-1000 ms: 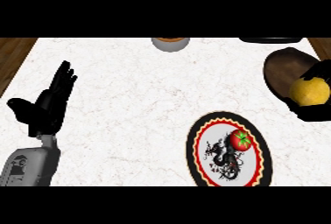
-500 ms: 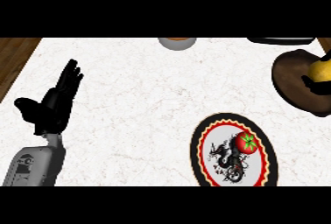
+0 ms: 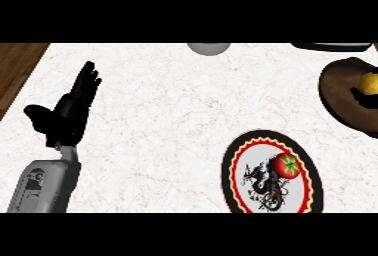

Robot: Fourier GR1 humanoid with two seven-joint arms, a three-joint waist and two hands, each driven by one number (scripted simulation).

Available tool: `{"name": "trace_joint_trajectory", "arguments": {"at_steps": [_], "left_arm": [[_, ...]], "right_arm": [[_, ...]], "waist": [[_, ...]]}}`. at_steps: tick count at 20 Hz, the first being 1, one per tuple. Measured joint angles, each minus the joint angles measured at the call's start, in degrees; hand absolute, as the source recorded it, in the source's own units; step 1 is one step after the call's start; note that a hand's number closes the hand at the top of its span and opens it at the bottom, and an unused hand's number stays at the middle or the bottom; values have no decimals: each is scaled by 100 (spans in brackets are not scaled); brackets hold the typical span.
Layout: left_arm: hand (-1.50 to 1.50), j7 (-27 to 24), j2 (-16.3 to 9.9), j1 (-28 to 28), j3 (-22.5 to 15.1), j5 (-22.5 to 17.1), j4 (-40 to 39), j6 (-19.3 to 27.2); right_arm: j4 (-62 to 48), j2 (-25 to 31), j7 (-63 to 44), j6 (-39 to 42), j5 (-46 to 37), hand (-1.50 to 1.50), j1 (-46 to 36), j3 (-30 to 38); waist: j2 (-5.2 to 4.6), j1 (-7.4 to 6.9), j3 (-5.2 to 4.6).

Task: Pick the lemon from the plate and place it in the pan

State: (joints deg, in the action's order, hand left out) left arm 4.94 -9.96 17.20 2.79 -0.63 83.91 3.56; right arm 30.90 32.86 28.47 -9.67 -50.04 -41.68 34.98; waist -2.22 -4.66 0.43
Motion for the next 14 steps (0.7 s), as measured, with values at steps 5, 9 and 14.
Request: {"name": "trace_joint_trajectory", "arguments": {"at_steps": [5, 9, 14], "left_arm": [[0, 29, -10, 72, -9, -9, 0, -30], [0, -6, 27, 85, -33, 12, -35, -14], [0, -41, 38, 40, -11, 29, -51, 20]], "right_arm": [[-899, 132, -37, 569, 80, -150, -201, 90], [-1404, 236, 71, 1135, 140, -150, -323, 122], [-1677, 318, 555, 1292, 368, -150, -348, 345]], "waist": [[-31, -93, 6], [-42, -102, 11], [-26, -54, 16]]}}
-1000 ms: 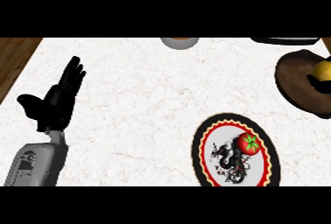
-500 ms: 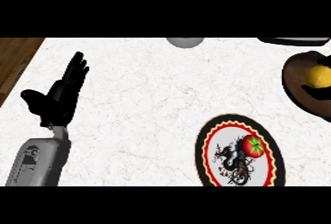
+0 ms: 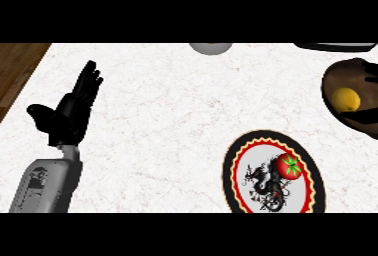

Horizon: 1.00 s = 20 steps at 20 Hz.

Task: Pick the lemon from the plate and place it in the pan

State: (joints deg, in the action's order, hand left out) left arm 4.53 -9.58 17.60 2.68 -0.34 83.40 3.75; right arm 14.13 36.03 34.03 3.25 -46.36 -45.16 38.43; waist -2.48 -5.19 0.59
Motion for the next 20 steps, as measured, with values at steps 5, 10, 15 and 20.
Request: {"name": "trace_joint_trajectory", "arguments": {"at_steps": [5, 10, 15, 20], "left_arm": [[0, 16, 1, -64, 11, 12, 20, 20], [0, -44, -45, -144, 99, -15, -11, 13], [0, -85, -59, -307, 146, -14, 37, 30], [0, 5, -47, -356, 160, 10, 92, 90]], "right_arm": [[-140, 160, 498, 230, 560, -150, -31, 541], [-406, 562, 908, 1172, 1022, -150, 223, 949], [-521, 1033, 1119, 2100, 1258, -150, 656, 1068], [-439, 1483, 1088, 2556, 1426, -150, 1032, 1073]], "waist": [[41, 94, -1], [83, 222, -11], [141, 337, -18], [183, 438, -22]]}}
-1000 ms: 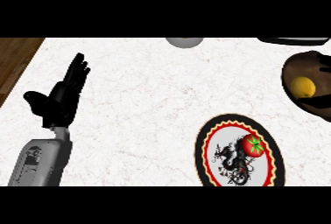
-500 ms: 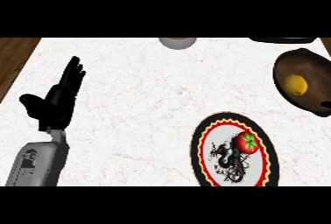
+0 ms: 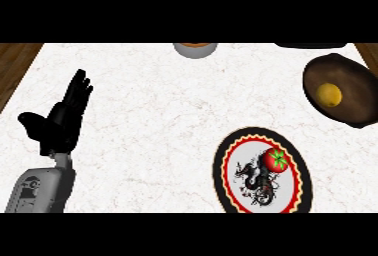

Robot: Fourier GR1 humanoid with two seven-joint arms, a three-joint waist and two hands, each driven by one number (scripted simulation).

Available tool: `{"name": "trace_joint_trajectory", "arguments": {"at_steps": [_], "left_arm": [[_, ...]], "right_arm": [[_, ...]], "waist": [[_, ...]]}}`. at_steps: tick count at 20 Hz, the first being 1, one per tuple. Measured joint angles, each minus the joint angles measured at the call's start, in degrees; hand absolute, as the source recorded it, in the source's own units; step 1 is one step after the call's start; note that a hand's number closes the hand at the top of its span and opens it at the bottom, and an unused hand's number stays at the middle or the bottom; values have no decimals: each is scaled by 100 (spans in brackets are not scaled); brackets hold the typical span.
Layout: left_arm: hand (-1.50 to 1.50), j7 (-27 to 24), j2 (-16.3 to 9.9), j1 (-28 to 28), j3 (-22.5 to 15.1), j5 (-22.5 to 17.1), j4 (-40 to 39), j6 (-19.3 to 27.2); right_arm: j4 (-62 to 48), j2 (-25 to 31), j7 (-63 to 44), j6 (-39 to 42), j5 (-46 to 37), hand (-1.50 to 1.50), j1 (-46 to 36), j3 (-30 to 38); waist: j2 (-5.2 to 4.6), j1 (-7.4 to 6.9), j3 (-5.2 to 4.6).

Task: Pick the lemon from the plate and place it in the pan

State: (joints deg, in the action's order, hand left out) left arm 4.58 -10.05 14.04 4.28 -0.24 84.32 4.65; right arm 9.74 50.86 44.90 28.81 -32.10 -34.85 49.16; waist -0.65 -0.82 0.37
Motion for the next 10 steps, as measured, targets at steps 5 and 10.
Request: {"name": "trace_joint_trajectory", "arguments": {"at_steps": [5, 10], "left_arm": [[0, -14, -36, -74, 73, -30, -10, -13], [0, -35, -75, -156, 128, -76, 6, -66]], "right_arm": [[133, 271, 55, 209, 184, -150, 458, -18], [314, 327, 73, 259, 279, -150, 739, -166]], "waist": [[36, 85, -7], [47, 86, -10]]}}
